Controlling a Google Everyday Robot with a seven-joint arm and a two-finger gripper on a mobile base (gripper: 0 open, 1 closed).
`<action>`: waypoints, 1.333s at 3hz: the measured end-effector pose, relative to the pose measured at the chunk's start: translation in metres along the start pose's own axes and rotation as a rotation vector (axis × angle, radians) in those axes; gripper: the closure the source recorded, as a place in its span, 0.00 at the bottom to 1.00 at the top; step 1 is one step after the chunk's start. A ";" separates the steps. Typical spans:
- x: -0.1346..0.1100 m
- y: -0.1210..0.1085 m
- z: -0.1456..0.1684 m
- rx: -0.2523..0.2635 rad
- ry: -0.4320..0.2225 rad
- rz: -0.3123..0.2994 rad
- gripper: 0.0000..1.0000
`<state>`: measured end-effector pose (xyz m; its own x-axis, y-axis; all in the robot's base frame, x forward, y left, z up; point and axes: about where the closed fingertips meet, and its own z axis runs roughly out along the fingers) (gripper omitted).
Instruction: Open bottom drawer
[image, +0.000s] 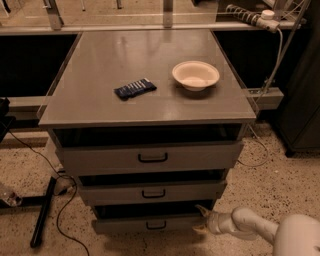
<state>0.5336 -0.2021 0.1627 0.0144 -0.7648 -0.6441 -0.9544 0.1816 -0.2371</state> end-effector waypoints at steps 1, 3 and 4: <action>-0.006 -0.003 -0.005 0.000 0.000 0.000 0.81; -0.014 0.018 -0.010 -0.009 -0.025 -0.021 1.00; -0.017 0.017 -0.014 -0.008 -0.025 -0.021 1.00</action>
Offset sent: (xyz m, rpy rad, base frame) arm -0.1430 -0.0609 -0.0071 0.0923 -0.0166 -0.0165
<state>0.5127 -0.1944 0.1799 0.0416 -0.7529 -0.6568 -0.9563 0.1604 -0.2445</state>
